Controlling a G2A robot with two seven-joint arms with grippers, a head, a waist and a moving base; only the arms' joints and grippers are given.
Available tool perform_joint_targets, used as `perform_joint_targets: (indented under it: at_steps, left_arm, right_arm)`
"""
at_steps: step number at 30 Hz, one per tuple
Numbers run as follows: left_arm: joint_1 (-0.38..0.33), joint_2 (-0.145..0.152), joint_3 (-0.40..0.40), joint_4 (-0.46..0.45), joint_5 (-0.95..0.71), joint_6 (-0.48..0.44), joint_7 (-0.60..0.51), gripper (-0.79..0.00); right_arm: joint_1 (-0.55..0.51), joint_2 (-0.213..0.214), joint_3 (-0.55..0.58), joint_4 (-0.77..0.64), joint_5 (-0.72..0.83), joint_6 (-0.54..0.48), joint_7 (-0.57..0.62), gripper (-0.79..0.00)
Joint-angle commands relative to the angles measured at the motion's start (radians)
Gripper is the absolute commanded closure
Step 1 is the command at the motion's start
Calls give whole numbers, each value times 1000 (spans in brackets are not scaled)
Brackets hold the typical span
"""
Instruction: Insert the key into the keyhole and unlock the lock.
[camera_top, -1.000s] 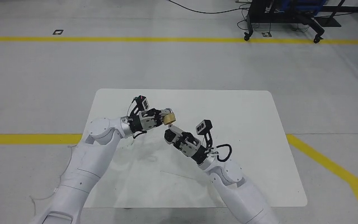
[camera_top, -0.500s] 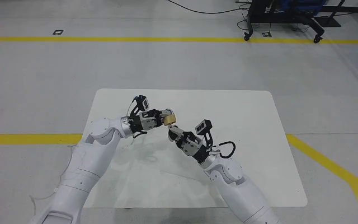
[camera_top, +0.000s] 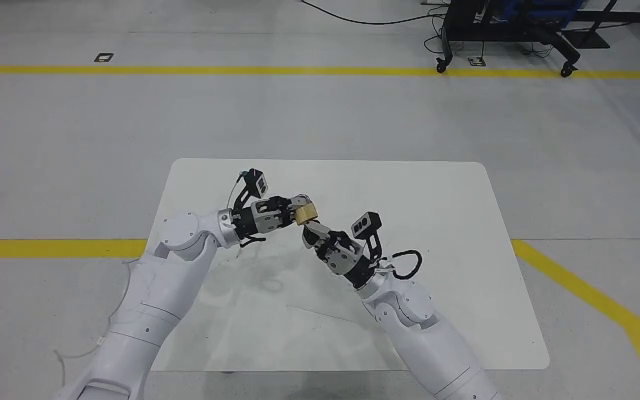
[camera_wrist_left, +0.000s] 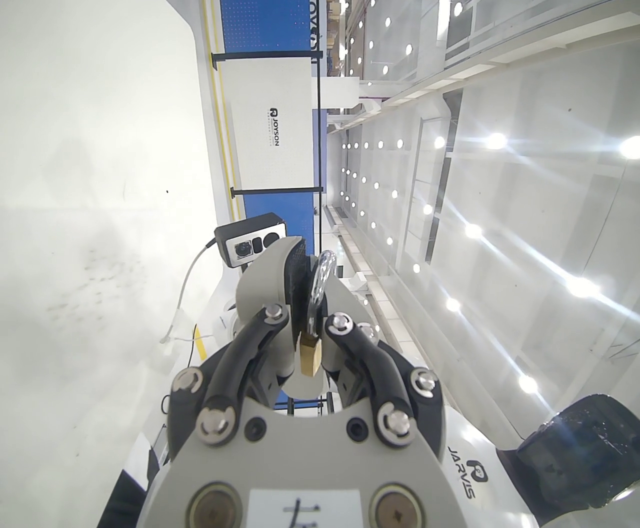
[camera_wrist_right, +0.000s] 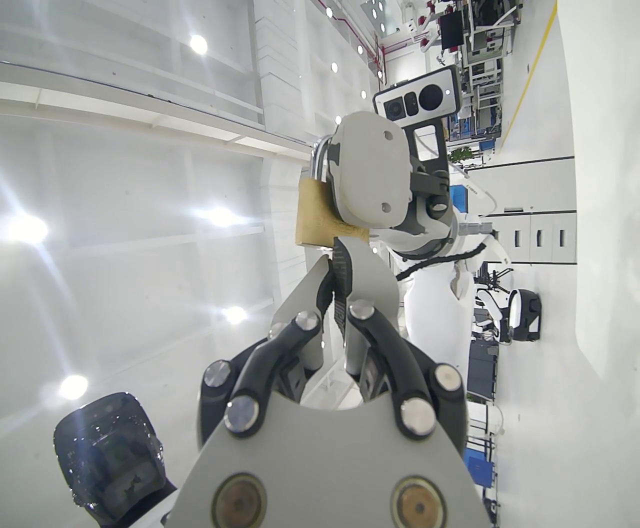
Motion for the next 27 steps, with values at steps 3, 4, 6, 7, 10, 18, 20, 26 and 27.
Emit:
perform_joint_targets:
  at_steps: [3, 4, 6, 7, 10, 18, 20, 26, 27]
  left_arm:
    - [3, 0, -2, -8, 6, -22, -2, 0]
    - [4, 1, -3, -12, 14, -33, -2, 0]
    - [7, 2, -3, -19, 32, -56, -3, 0]
    - [8, 2, -4, -24, 40, -67, -2, 0]
    - [12, 3, -4, -35, 58, -96, 0, 0]
    - [29, 5, -15, -58, 84, -159, 20, 0]
    - [34, 6, -22, -63, 86, -168, 36, 0]
    - [49, 8, -39, -80, 114, -176, 98, 0]
    - [55, 9, -40, -87, 123, -177, 110, 0]
  right_arm:
    - [-4, -2, 2, 1, 28, 3, -1, 0]
    - [-7, -3, 2, 1, 59, 9, 19, 0]
    - [-9, -3, 10, 9, 128, 26, 78, 0]
    - [-10, -3, 15, 15, 170, 39, 111, 0]
    - [-9, -3, 35, 39, 300, 87, 214, 0]
    - [26, -5, 53, 116, 418, 178, 326, 0]
    - [27, -5, 50, 110, 378, 153, 305, -185]
    - [-34, 12, 101, 8, 169, 37, 190, -785]
    - [-55, 18, 119, -18, 132, 33, 179, -785]
